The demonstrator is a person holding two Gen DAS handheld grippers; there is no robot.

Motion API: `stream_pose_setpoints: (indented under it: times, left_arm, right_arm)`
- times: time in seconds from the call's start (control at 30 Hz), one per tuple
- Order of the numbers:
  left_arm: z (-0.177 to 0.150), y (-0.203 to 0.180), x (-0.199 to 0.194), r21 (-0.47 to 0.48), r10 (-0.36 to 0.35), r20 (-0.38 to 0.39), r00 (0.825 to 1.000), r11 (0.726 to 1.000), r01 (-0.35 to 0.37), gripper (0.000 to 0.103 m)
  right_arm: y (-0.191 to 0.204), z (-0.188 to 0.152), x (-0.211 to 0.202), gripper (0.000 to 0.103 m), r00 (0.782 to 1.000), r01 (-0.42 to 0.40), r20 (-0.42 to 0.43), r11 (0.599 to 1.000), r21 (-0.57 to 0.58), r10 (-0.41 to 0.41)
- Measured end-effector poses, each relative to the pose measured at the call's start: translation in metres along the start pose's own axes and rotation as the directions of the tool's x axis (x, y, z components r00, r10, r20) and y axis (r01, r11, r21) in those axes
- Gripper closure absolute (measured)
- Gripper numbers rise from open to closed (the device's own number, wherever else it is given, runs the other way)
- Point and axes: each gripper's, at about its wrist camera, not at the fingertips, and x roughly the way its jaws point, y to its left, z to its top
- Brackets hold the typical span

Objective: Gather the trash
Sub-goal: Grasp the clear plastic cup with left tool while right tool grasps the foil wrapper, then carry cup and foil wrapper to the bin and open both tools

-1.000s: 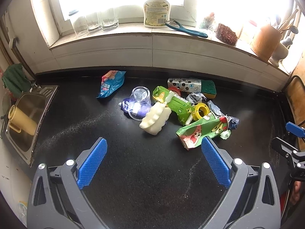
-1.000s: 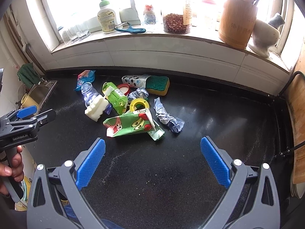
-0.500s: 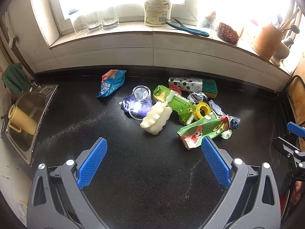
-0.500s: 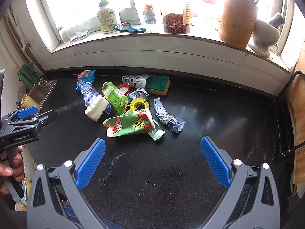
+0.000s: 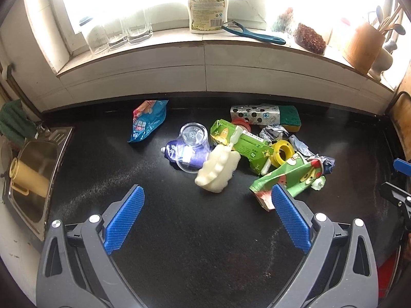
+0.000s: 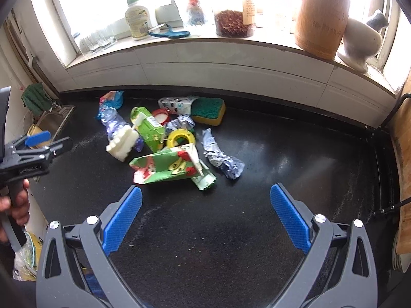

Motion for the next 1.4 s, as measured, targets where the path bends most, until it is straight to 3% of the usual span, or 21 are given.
stream_pose_setpoints:
  times: [0.13,0.33,0.57,0.7,0.77,0.8,0.83,0.87,0.93,1.1,1.4]
  left_arm:
    - [0.015,0.011,0.032,0.065,-0.012,0.014,1.000,0.998,0.011,0.007]
    - [0.028,0.017,0.095,0.175,-0.023,-0.035,0.999,0.984,0.029,0.007]
    - [0.040,0.026,0.149,0.160,-0.056,-0.084,0.995,0.985,0.069,0.007]
    - [0.047,0.030,0.162,0.138,-0.089,-0.082,0.993,0.985,0.100,0.010]
    - [0.050,0.031,0.167,0.132,-0.109,-0.095,0.989,0.984,0.121,0.026]
    - [0.051,0.031,0.169,0.131,-0.119,-0.106,0.987,0.982,0.132,0.030]
    - [0.051,0.030,0.171,0.131,-0.123,-0.118,0.985,0.982,0.138,0.042]
    - [0.052,0.030,0.172,0.129,-0.124,-0.124,0.984,0.982,0.140,0.047]
    - [0.052,0.029,0.168,0.118,-0.122,-0.113,0.986,0.984,0.135,0.052]
    - [0.055,0.027,0.138,0.085,-0.105,-0.069,0.992,0.990,0.111,0.053]
    - [0.046,0.040,0.052,-0.012,-0.072,0.008,0.997,0.997,0.072,0.054]
  right_arm:
    - [-0.027,0.003,0.031,0.006,0.999,0.025,-0.022,0.999,-0.035,-0.026]
    - [-0.059,0.004,0.102,0.006,0.992,0.027,-0.118,0.991,-0.132,-0.042]
    - [-0.060,0.015,0.164,0.010,0.983,-0.035,-0.185,0.982,-0.187,0.000]
    - [-0.053,0.025,0.183,0.021,0.979,-0.080,-0.201,0.973,-0.219,0.035]
    - [-0.050,0.029,0.190,0.030,0.976,-0.102,-0.210,0.970,-0.223,0.055]
    - [-0.049,0.031,0.190,0.041,0.978,-0.104,-0.201,0.967,-0.232,0.057]
    - [-0.046,0.032,0.189,0.057,0.979,-0.111,-0.196,0.963,-0.244,0.063]
    - [-0.043,0.033,0.188,0.067,0.978,-0.120,-0.196,0.960,-0.252,0.070]
    - [-0.040,0.034,0.186,0.073,0.975,-0.136,-0.206,0.961,-0.243,0.086]
    - [-0.035,0.030,0.165,0.074,0.979,-0.126,-0.185,0.969,-0.214,0.087]
    - [-0.022,0.029,0.097,0.074,0.995,-0.072,-0.072,0.985,-0.156,0.061]
